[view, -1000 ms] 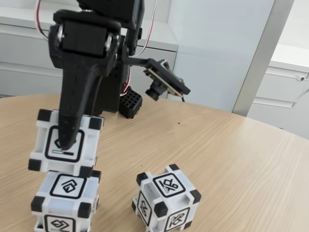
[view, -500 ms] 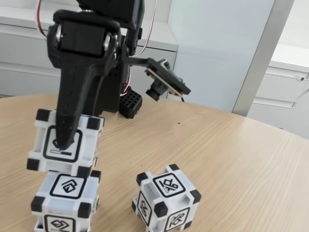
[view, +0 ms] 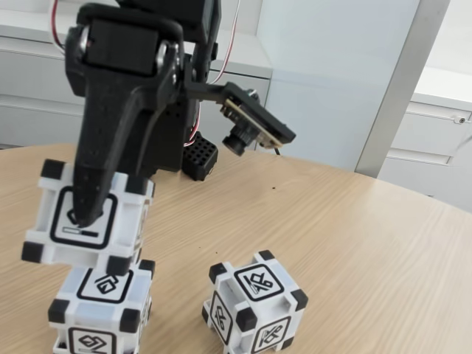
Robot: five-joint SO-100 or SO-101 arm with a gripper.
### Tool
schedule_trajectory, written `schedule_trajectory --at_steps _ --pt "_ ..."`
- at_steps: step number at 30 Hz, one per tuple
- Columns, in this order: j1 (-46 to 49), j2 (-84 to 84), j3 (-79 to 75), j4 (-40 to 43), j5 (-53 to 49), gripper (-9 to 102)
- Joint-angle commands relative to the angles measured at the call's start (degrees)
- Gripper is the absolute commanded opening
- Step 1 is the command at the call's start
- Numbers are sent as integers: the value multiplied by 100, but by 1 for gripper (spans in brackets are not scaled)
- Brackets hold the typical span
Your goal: Stack cubes from left to right.
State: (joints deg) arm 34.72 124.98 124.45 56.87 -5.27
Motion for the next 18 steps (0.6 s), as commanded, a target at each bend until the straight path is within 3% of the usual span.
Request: schedule_trajectory --at_steps 1,18 --pt "-53 70 114 -132 -123 20" --pt "-53 88 281 -141 -229 25"
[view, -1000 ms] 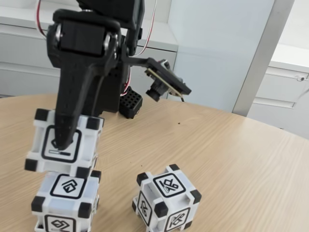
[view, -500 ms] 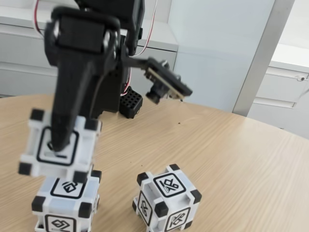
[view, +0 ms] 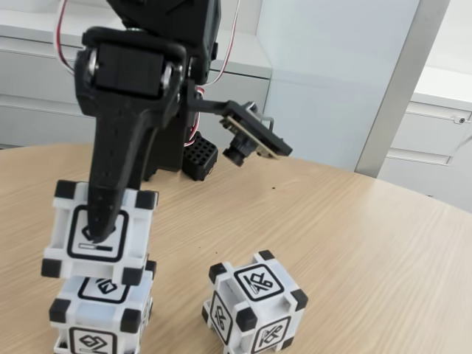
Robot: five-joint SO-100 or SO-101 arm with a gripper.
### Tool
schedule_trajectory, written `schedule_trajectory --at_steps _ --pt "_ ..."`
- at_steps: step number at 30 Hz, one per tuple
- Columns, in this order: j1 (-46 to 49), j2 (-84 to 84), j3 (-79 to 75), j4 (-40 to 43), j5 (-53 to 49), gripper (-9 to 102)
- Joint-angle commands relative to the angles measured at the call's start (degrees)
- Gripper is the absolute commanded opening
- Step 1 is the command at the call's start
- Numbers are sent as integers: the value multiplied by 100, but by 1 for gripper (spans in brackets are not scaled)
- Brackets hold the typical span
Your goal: Stack cubes from left to right.
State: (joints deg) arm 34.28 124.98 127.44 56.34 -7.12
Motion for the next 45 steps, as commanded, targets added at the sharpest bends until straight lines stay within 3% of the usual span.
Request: schedule_trajectory --at_steps 1,10,21,38,45 --pt "-9 88 -18 -79 -53 26" --pt "-9 97 -26 -9 -141 35" --pt "-44 193 -88 0 -132 35" --pt "-2364 185 -88 -9 378 39" --pt "-2540 -176 -62 -97 642 39"
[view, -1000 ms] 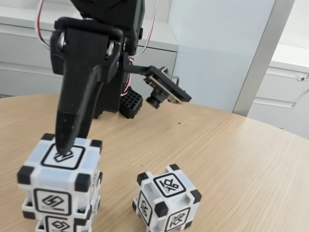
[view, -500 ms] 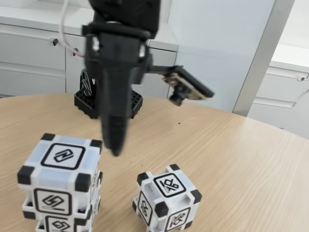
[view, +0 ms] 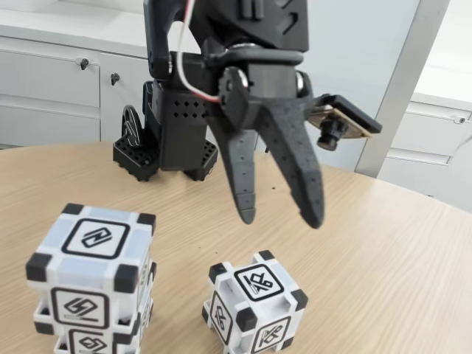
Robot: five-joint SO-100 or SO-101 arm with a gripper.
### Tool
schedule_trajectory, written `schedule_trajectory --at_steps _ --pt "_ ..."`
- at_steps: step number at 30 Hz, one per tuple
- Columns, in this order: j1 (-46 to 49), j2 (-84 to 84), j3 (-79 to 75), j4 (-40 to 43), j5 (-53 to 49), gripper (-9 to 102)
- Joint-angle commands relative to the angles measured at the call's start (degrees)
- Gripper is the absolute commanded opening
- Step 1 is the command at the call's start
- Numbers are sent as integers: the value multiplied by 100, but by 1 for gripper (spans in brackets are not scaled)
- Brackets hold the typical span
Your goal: Stack cubes from left to right.
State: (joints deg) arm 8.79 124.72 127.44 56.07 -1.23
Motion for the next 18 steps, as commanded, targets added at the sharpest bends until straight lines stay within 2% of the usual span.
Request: schedule_trajectory --at_steps 1,7,14,18 --pt "9 -299 -79 -70 44 39" --pt "9 -1178 -105 -70 -97 39" --pt "9 -1397 -123 -114 -79 39" --pt "9 -1433 -123 -633 -44 39"
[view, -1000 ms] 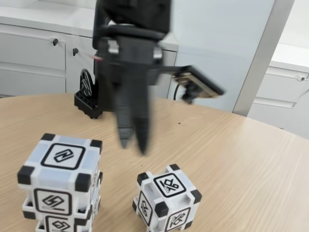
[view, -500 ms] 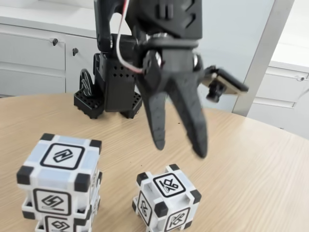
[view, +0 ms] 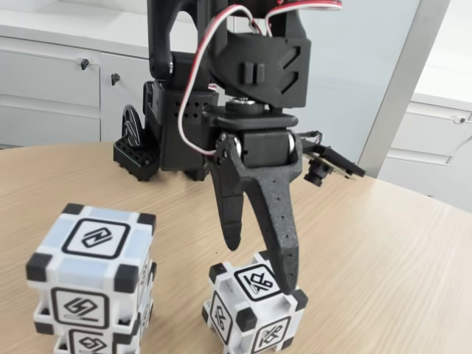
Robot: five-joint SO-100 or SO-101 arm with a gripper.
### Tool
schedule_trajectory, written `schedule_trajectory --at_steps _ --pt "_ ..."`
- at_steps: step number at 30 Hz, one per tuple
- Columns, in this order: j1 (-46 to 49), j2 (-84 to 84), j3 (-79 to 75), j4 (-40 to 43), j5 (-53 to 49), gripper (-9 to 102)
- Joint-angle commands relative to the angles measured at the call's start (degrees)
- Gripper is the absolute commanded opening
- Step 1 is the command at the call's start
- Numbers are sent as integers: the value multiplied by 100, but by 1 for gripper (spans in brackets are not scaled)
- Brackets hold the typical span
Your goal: Stack cubes from left to right.
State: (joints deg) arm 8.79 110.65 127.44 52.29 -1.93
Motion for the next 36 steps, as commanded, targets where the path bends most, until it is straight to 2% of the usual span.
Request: schedule_trajectory --at_steps 1,24,36 --pt "9 -62 -123 -378 26 38" --pt "26 -1740 -1143 -466 369 35" --pt "18 -2118 -1143 -466 369 25"
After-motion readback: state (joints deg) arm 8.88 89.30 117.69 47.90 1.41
